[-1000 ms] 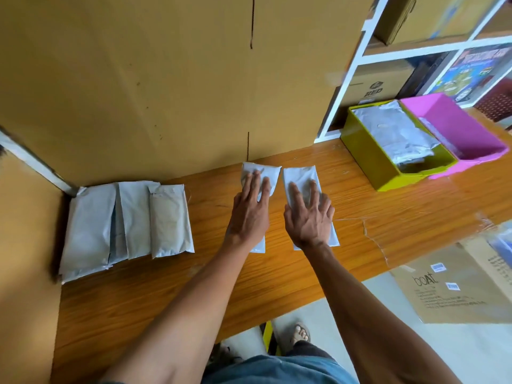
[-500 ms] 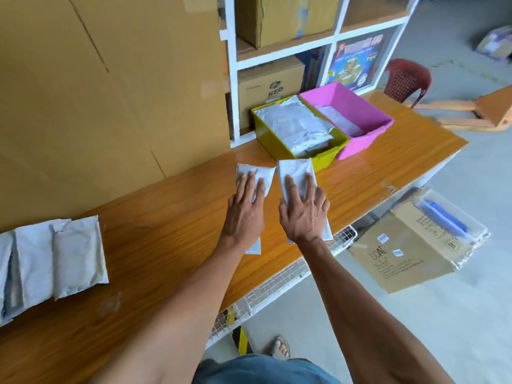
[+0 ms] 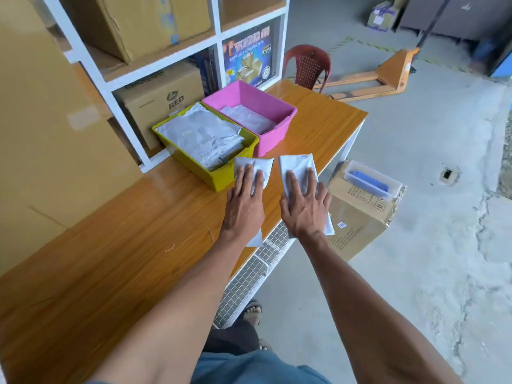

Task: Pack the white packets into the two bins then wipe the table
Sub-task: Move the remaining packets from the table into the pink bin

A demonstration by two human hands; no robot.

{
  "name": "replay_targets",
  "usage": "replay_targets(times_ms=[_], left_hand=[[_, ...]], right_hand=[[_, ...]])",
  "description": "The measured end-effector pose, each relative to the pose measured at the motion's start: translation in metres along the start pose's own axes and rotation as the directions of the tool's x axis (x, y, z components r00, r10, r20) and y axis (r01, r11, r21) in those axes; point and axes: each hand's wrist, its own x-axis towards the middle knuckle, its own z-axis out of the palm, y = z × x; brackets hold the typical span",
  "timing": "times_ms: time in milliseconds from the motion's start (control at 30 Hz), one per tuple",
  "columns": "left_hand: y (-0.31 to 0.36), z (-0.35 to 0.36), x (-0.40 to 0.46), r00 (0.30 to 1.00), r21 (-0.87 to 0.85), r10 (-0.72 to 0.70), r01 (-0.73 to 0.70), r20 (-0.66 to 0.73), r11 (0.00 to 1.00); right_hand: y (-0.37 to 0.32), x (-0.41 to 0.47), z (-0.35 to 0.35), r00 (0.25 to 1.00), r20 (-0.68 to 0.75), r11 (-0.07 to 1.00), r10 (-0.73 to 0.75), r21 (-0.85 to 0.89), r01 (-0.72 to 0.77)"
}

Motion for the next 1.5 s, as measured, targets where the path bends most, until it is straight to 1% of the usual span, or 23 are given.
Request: replay_targets(times_ms=[133, 233, 400, 500, 633, 733, 833, 933, 1033, 1167, 1267, 1400, 1500], left_hand=[[0.022, 0.019, 0.039, 0.999, -0.027, 0.046, -0.046, 0.025, 0.999], [0.031, 0.032, 0.072, 0.997, -0.055, 0.065, -0.063, 0.028, 0.996], [0.036, 0.047, 0.14, 0.996, -0.049, 0.081, -0.083, -0.028, 0.995], [0.033, 0.049, 0.185, 0.995, -0.074, 0.061, -0.066, -0.079, 0.995], [0.018, 0.051, 0.244, 0.991, -0.101, -0.023, 0.009, -0.131, 0.995], [0.004, 0.053, 0.28, 0.988, -0.085, -0.081, 0.07, -0.133, 0.994], [-0.002, 0.048, 0.301, 0.977, -0.113, -0.157, 0.141, -0.147, 0.984], [-0.015, 0.053, 0.317, 0.952, -0.131, -0.232, 0.209, -0.198, 0.969], [-0.031, 0.06, 0.332, 0.92, -0.141, -0.309, 0.281, -0.243, 0.949], [-0.04, 0.063, 0.354, 0.865, -0.138, -0.43, 0.407, -0.258, 0.903], [-0.041, 0.066, 0.375, 0.804, -0.138, -0.526, 0.509, -0.276, 0.85], [-0.043, 0.071, 0.4, 0.754, -0.115, -0.609, 0.601, -0.245, 0.791], [-0.046, 0.079, 0.416, 0.704, -0.105, -0.67, 0.667, -0.236, 0.738]], right_hand=[[0.028, 0.03, 0.001, 0.999, -0.015, 0.999, 0.034, -0.015, -0.034], [0.044, 0.059, 0.006, 0.999, -0.025, 0.999, 0.032, -0.016, -0.032], [0.06, 0.129, 0.018, 0.998, -0.054, 0.999, -0.008, -0.036, 0.006], [0.062, 0.179, 0.022, 0.997, -0.061, 0.998, -0.043, -0.041, 0.04], [0.054, 0.254, 0.027, 0.993, -0.047, 0.994, -0.108, -0.025, 0.107], [0.041, 0.298, 0.034, 0.985, -0.058, 0.987, -0.163, -0.007, 0.163], [0.029, 0.33, 0.046, 0.976, -0.058, 0.977, -0.208, 0.034, 0.21], [0.015, 0.356, 0.058, 0.96, -0.017, 0.958, -0.279, 0.057, 0.279], [0.0, 0.381, 0.07, 0.945, 0.008, 0.943, -0.327, 0.068, 0.326], [-0.021, 0.416, 0.088, 0.912, 0.063, 0.911, -0.406, 0.105, 0.399], [-0.032, 0.443, 0.1, 0.874, 0.119, 0.881, -0.47, 0.126, 0.457], [-0.041, 0.471, 0.116, 0.82, 0.178, 0.839, -0.544, 0.14, 0.526], [-0.046, 0.487, 0.128, 0.784, 0.209, 0.811, -0.585, 0.17, 0.56]])
